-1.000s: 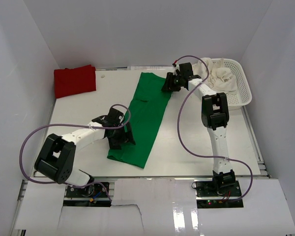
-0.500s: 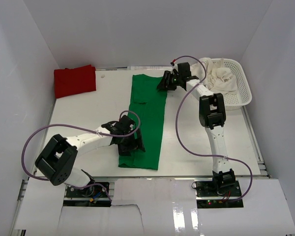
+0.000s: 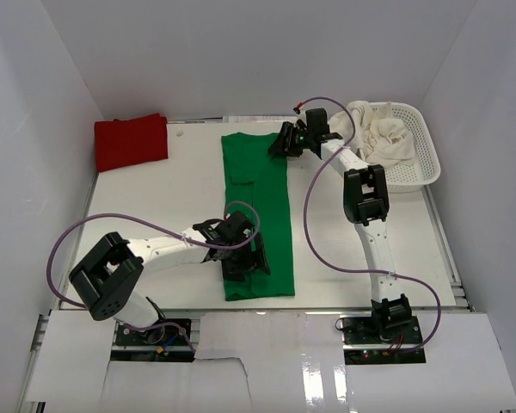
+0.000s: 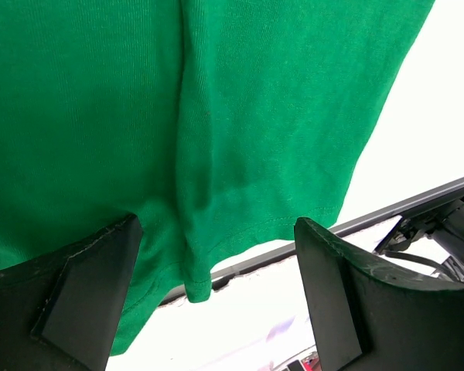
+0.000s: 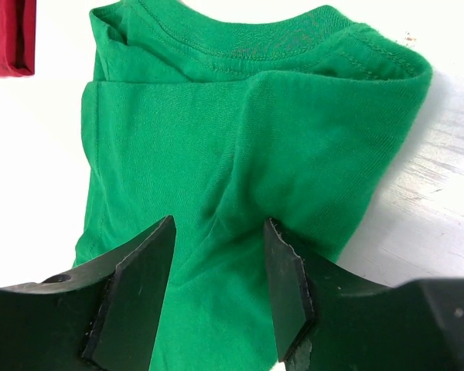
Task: Fold and stack the t-shirts
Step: Rotate the tshirt 90 degrees
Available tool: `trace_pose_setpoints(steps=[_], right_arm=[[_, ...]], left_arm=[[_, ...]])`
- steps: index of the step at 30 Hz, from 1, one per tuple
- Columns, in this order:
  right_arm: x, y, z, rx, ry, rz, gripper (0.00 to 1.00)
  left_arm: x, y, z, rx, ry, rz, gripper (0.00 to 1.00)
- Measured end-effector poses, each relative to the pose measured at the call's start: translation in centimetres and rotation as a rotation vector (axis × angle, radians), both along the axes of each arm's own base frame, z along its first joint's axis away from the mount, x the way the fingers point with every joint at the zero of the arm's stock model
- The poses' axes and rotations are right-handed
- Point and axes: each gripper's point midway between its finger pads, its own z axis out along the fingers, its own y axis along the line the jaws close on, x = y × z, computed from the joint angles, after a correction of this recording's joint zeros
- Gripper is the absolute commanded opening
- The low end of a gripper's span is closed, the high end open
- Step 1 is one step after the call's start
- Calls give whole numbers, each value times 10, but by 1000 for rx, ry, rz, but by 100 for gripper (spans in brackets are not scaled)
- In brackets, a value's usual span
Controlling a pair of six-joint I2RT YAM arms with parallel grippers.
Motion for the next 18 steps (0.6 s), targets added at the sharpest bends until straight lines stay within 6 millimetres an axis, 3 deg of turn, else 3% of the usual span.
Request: trace_pose_setpoints(steps=[8, 14, 18], right_arm=[[2, 2, -1, 12, 2, -1, 57], [4, 4, 0, 21, -9, 2, 57], [5, 4, 0, 23, -13, 3, 57]], left_arm=[[-4, -1, 1, -16, 16, 30, 92], [-24, 16, 4, 1, 38, 39, 92], [-29, 26, 20, 13, 24, 52, 93]])
